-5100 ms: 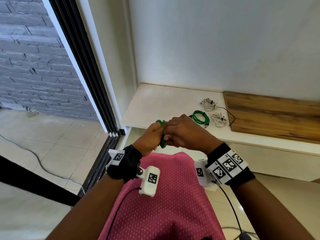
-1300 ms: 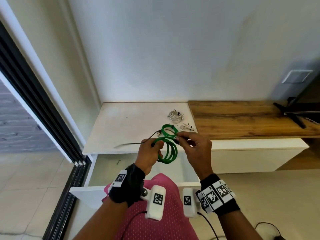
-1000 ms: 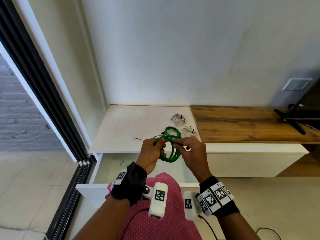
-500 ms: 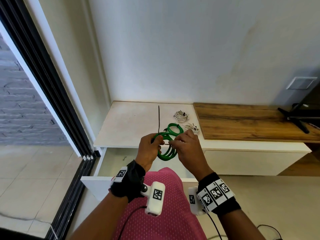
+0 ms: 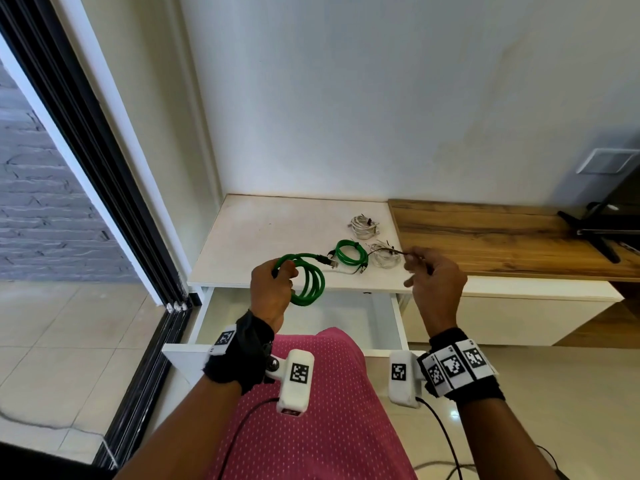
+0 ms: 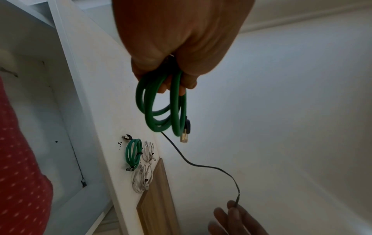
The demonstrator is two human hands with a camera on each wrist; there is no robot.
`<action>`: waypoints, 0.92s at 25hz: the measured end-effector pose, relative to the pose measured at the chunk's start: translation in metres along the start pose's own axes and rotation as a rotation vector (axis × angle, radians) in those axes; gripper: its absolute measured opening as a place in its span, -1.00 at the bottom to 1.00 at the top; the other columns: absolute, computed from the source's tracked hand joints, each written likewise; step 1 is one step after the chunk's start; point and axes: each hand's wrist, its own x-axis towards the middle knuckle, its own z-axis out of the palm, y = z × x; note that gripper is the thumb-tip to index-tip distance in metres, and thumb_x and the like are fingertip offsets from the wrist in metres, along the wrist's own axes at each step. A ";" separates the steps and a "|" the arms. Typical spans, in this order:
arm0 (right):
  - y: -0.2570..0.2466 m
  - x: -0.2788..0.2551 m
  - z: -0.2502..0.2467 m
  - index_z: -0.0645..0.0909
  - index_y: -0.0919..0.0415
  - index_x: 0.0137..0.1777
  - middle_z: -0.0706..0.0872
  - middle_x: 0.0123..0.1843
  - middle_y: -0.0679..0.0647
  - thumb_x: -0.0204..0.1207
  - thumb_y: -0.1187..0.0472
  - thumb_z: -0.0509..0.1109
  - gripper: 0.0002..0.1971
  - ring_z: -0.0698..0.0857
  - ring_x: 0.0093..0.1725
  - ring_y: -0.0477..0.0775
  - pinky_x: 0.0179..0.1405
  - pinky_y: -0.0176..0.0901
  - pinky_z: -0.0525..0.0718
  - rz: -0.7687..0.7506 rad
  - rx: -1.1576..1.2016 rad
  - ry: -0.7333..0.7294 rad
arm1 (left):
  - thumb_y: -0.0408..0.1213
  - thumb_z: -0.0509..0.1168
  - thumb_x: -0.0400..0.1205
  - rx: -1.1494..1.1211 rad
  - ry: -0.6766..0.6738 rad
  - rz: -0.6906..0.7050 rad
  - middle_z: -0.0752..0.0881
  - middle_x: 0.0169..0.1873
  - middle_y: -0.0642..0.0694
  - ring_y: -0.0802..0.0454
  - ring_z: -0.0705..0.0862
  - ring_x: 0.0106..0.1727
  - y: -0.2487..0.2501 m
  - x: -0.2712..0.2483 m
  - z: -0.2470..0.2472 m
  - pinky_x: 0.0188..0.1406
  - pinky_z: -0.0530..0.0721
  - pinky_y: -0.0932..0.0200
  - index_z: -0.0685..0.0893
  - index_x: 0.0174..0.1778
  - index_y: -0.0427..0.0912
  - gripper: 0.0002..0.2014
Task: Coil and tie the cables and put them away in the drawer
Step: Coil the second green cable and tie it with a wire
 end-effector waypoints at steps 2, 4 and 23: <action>-0.002 -0.001 0.001 0.73 0.33 0.08 0.82 -0.09 0.19 0.54 0.46 0.38 -0.82 0.79 -0.25 0.01 -0.28 -0.22 0.70 0.153 0.244 -0.110 | -0.37 0.24 0.69 0.005 0.001 0.025 0.68 -0.33 -0.12 0.05 0.48 -0.41 0.001 0.002 0.000 -0.37 0.53 0.12 0.72 -0.11 -0.13 -0.84; -0.010 -0.003 0.003 0.71 0.38 0.10 0.81 -0.06 0.20 0.53 0.43 0.38 -0.82 0.77 -0.10 0.01 -0.10 -0.20 0.71 0.278 0.514 -0.175 | -0.35 0.24 0.70 0.050 -0.013 0.075 0.69 -0.32 -0.09 0.07 0.51 -0.39 0.001 0.002 0.001 -0.35 0.57 0.11 0.71 -0.04 -0.14 -0.86; -0.066 -0.030 0.014 0.46 0.31 -0.01 0.79 -0.25 0.38 0.43 0.47 0.50 -0.73 0.64 -0.50 0.16 -0.45 -0.07 0.71 0.330 0.555 -0.498 | -0.35 0.24 0.71 0.029 -0.086 0.174 0.71 -0.31 -0.07 0.09 0.52 -0.37 0.011 -0.017 0.002 -0.37 0.59 0.21 0.70 -0.04 0.03 -0.81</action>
